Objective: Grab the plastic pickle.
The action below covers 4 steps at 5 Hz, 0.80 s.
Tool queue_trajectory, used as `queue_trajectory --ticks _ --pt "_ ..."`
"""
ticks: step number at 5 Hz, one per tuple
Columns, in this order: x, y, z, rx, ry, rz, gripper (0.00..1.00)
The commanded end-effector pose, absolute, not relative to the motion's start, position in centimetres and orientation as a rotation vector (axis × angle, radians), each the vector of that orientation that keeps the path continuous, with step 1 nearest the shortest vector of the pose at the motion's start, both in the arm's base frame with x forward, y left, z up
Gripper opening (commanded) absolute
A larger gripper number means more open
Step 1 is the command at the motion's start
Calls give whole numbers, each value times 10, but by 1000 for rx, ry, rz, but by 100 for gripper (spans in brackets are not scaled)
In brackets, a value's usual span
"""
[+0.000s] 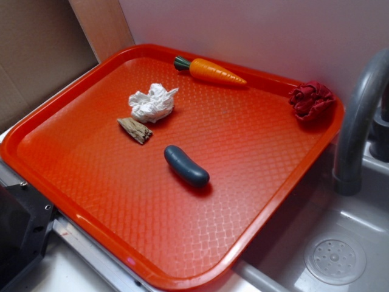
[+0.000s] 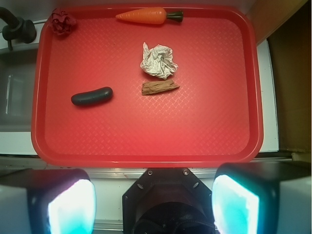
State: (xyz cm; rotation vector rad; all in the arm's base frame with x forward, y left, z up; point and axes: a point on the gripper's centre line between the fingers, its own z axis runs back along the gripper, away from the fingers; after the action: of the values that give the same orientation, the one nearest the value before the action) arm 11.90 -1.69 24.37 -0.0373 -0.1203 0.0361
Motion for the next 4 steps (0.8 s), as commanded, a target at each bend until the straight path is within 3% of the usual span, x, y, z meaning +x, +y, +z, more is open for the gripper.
queue_trajectory --ticks 1,2,3,4 --pt "119 -17 244 -37 -120 36 100" --pt "150 -45 195 -21 -74 235 100" --pt "170 -60 153 49 -37 424 100" --pt "187 -85 118 -16 -53 675 100"
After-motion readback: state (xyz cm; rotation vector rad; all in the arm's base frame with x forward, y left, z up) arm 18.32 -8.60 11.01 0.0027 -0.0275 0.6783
